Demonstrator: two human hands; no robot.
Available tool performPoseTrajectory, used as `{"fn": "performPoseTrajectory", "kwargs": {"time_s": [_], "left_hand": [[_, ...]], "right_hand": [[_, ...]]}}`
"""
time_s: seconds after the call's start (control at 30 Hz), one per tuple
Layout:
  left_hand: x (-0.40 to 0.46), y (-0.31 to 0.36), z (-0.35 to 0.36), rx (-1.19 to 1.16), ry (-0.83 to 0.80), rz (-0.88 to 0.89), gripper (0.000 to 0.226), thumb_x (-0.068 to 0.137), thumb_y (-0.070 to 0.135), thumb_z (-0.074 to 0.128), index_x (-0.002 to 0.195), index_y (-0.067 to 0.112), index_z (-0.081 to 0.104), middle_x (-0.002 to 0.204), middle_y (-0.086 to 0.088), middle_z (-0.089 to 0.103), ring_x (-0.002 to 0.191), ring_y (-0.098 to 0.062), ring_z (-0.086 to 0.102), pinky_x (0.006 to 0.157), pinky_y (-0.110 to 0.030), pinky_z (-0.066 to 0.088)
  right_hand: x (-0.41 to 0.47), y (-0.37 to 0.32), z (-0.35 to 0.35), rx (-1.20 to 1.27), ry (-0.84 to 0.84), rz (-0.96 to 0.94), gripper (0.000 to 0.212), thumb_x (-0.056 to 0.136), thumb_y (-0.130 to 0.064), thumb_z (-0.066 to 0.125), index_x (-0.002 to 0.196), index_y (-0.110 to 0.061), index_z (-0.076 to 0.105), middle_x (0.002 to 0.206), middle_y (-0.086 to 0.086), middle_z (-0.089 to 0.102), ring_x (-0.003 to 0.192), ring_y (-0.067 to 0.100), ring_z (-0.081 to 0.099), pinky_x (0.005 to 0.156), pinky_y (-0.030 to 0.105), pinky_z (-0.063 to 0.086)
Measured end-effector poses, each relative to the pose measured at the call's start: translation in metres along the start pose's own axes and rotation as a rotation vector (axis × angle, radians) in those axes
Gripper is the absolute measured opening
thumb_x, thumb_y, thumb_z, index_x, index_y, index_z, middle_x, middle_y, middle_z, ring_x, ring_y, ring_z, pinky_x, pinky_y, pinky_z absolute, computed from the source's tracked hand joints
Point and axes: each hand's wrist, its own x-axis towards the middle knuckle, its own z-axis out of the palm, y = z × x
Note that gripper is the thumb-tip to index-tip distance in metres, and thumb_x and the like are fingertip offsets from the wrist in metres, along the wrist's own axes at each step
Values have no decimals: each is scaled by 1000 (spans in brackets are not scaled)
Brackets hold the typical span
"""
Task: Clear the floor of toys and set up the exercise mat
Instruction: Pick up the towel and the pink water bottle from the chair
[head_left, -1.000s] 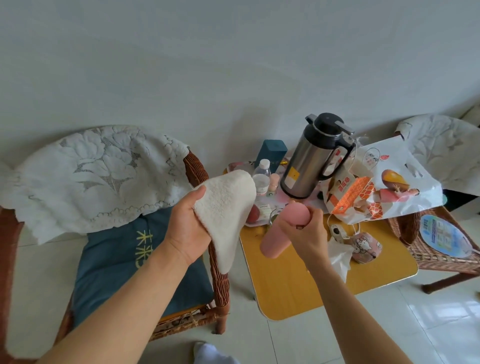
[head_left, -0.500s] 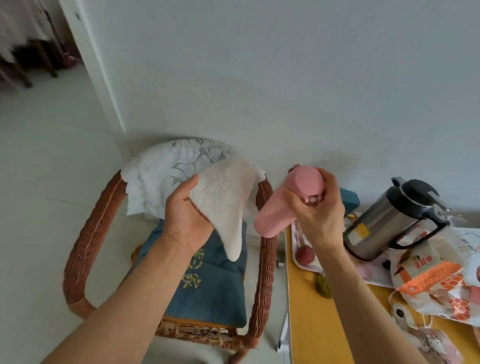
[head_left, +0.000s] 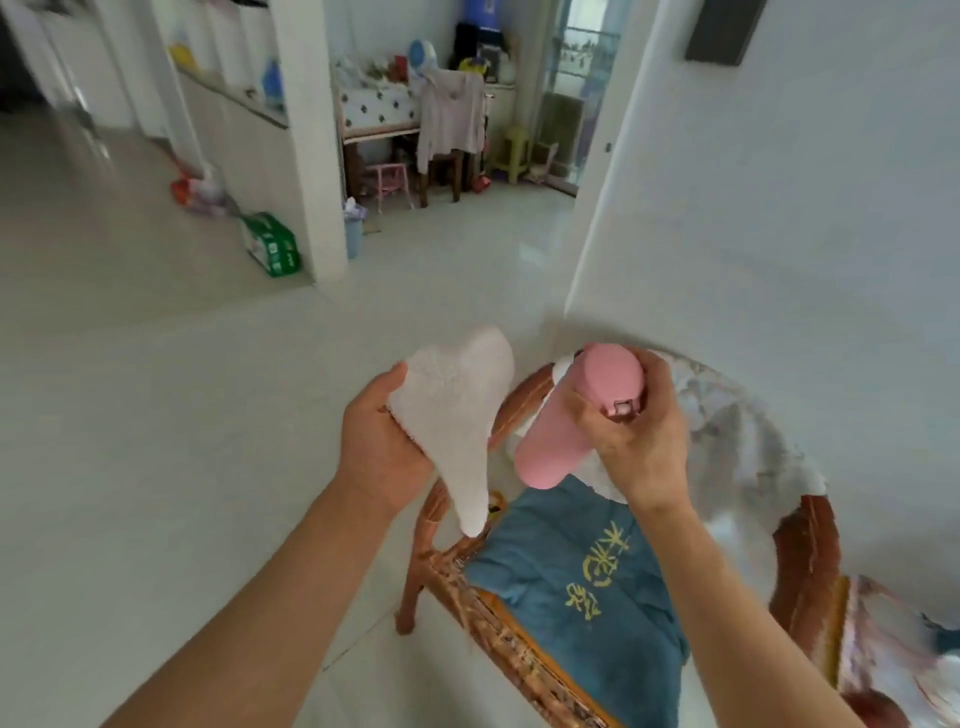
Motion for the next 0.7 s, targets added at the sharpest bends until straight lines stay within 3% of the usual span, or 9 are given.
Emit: {"fn": "performPoseTrajectory", "kwargs": {"time_s": [0.1, 0.2, 0.37, 0.5, 0.6, 0.7], "left_hand": [[-34, 64, -48, 2, 104, 93, 29, 82, 25, 48, 89, 12, 73, 94, -10, 71, 86, -27, 69, 82, -42, 54], [-63, 112, -88, -16, 205, 152, 35, 79, 26, 51, 107, 9, 64, 105, -12, 68, 98, -30, 62, 98, -46, 42], [-109, 175, -147, -43, 355, 287, 33, 89, 27, 43, 111, 9, 60, 103, -11, 69, 92, -28, 66, 84, -42, 49], [-140, 212, -186, -55, 447, 397, 40, 90, 29, 40, 119, 6, 55, 111, -14, 64, 101, -30, 60, 93, -44, 42], [-153, 231, -212, -121, 520, 473, 43, 85, 27, 47, 123, 8, 53, 116, -14, 61, 105, -32, 58, 97, -45, 40], [-158, 249, -239, -165, 603, 525, 47, 80, 27, 52, 123, 7, 55, 115, -14, 63, 104, -32, 61, 92, -44, 45]], "right_hand": [[-14, -33, 72, 77, -120, -21, 60, 61, -44, 73, 112, -27, 48, 95, -22, 55, 82, -15, 54, 60, 1, 41], [-28, -61, 131, 117, -222, -60, 59, 63, -40, 78, 112, -32, 45, 96, -26, 53, 83, -13, 54, 60, 1, 42], [-48, -103, 222, 179, -398, -86, 56, 67, -32, 78, 111, -34, 44, 94, -27, 51, 81, -8, 53, 56, 5, 42], [-62, -131, 291, 240, -551, -114, 56, 65, -29, 81, 110, -34, 46, 92, -27, 52, 79, -22, 50, 57, -1, 39], [-71, -147, 340, 296, -666, -109, 58, 63, -31, 81, 107, -41, 44, 92, -28, 53, 80, -21, 50, 58, -1, 39], [-73, -157, 389, 339, -777, -111, 57, 61, -32, 81, 101, -49, 44, 91, -32, 55, 82, -21, 51, 59, -1, 40]]}}
